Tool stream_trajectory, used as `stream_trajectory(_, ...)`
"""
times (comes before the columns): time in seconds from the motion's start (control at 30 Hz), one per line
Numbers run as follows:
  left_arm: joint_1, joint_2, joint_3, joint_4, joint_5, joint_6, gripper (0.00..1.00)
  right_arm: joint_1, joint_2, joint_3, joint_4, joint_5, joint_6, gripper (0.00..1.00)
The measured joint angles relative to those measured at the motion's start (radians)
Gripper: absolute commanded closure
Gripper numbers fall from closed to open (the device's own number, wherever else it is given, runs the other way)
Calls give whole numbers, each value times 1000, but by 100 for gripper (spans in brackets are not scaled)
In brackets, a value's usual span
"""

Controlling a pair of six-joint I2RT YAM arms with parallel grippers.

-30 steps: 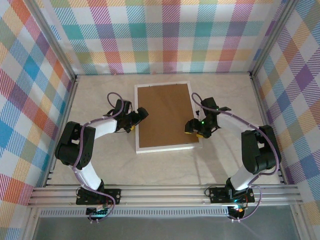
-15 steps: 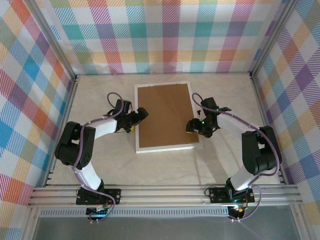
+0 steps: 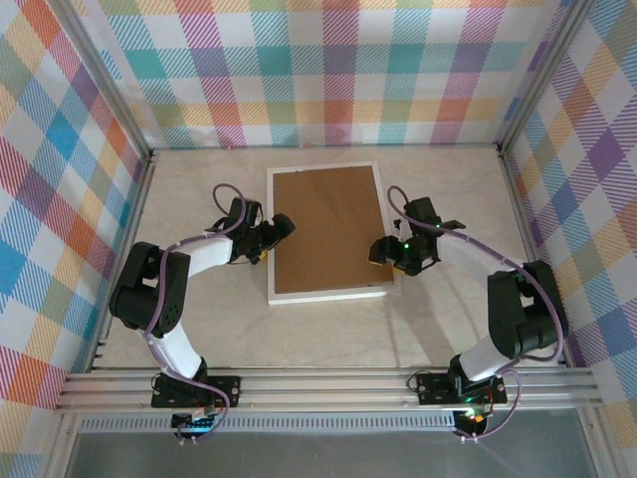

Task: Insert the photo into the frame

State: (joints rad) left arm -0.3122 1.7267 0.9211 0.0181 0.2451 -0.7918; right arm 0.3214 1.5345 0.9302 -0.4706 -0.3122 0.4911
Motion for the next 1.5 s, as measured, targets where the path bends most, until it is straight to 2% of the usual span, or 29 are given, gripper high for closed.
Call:
stream_trajectory(0.17,2,0,0,5,-16,0,0,0,-31,-2,29,-14,23,32)
stream_trajectory(0.33,2,0,-4,13,-21,0,0,0,2,-2,48,1,29,32)
stream_trajectory(0.47,1,0,-17,21,-14,0,0,3,51,-1,75,36,33,27)
stream_trajectory(0.63,-2,-10,-31,26,-2,-1,0,14,36,4,97,105,20,23)
stream_trajectory(0.97,-2,-16,-30,5,0,4,0,39,-27,14,-42,216,-56,27)
stream_trajectory(1.2,35,-63,-22,-67,-13,51,0,53,-30,18,-98,288,-58,21)
stream_trajectory(1.37,109,-127,11,-137,-74,105,0,53,61,118,-118,332,-71,22)
stream_trajectory(1.5,129,-154,31,-175,-117,141,0,52,168,203,-75,345,-112,22)
